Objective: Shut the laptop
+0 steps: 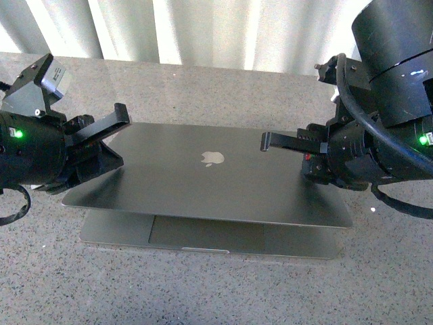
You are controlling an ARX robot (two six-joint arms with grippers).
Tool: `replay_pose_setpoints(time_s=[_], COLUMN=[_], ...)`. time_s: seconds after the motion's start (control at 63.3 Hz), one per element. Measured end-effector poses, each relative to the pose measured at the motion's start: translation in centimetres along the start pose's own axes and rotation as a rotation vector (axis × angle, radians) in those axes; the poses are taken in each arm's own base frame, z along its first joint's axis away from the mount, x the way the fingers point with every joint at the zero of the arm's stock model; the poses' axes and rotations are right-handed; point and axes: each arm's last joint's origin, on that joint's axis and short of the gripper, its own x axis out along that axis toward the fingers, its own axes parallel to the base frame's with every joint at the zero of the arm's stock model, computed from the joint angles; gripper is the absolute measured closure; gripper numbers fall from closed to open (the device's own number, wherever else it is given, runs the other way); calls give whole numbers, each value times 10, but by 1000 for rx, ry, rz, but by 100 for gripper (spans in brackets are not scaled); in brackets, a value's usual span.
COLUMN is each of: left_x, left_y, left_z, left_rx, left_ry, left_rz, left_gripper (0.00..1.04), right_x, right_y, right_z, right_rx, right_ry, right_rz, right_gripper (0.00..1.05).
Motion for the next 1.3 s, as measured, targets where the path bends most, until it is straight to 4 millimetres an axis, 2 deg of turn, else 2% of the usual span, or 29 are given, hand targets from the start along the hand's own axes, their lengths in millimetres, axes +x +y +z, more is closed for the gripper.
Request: replay_pose_setpoints(time_s=[1.296], left_x=[9], left_y=[15], left_z=[-16], left_rx=[-31], left_ry=[27], left_rz=[10], left_gripper=[101], right_x=[11], right_y=[-2], right_z=[-15], right_rx=[-2], right_ry=[39], right_rz=[-5], right_gripper=[104])
